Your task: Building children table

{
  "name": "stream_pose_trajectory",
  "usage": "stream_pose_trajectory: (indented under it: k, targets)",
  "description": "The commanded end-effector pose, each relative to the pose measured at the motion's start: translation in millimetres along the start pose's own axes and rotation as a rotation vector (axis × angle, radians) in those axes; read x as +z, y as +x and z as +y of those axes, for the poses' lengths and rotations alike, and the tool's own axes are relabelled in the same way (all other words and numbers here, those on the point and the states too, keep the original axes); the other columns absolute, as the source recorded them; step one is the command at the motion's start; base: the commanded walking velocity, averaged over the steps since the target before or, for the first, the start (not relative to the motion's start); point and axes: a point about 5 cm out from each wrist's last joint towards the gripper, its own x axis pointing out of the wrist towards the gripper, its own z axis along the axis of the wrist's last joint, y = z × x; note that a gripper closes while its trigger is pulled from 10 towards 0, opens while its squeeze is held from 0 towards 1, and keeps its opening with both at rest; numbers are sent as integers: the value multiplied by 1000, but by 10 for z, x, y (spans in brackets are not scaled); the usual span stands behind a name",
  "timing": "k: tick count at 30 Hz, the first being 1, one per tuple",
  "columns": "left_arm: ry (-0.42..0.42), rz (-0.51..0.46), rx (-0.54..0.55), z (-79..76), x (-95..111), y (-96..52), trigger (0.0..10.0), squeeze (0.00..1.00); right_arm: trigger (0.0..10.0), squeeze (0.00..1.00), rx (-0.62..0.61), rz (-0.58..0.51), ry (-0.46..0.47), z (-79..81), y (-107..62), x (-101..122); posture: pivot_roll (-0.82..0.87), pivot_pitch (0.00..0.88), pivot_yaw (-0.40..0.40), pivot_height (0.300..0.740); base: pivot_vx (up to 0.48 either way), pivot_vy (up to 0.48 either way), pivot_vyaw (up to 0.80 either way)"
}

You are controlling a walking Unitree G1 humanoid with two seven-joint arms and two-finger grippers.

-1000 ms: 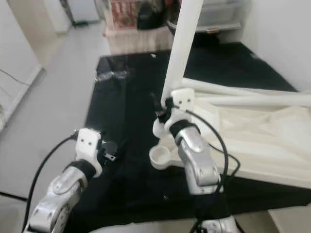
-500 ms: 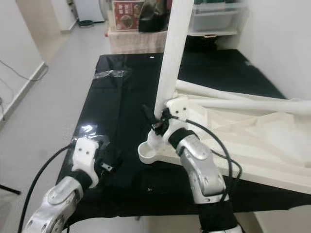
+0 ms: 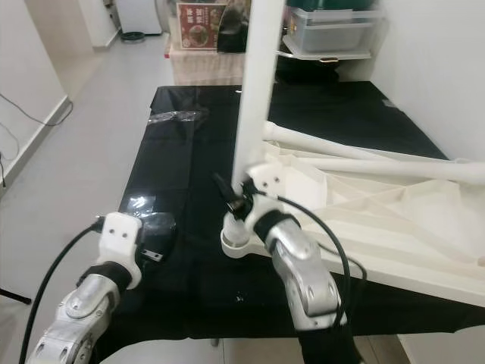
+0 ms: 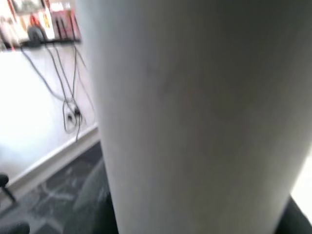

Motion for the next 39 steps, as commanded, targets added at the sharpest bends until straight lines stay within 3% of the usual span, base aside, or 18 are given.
stream_pose_trajectory:
  k: [1,8,17,29,34,39]
  targets:
    - [27,23,43,69,-65,-24,10000,0,10000,0,-53,74,50,-50,-126,-171,-109,89,14,740,0,0,0]
    - [73,30,58,117,-75,-32,10000,0,10000,0,-89,72,112,17,-311,-243,-110,81,43,740,0,0,0]
    - [105,24,98,182,-45,80,10000,0,10000,0,-93,-109,126,-129,-101,173,-84,47,48,740,-56,0,0]
    - [106,14,80,160,-39,81,10000,0,10000,0,-52,-91,58,-28,-88,154,-81,49,46,740,-251,0,0]
    - [124,-7,-5,50,-14,82,10000,0,10000,0,-67,-42,-31,7,3,93,-78,63,37,740,0,0,0]
    - [99,-21,-72,-29,4,43,10000,0,10000,0,-70,-34,-42,17,69,112,-75,76,28,740,0,0,0]
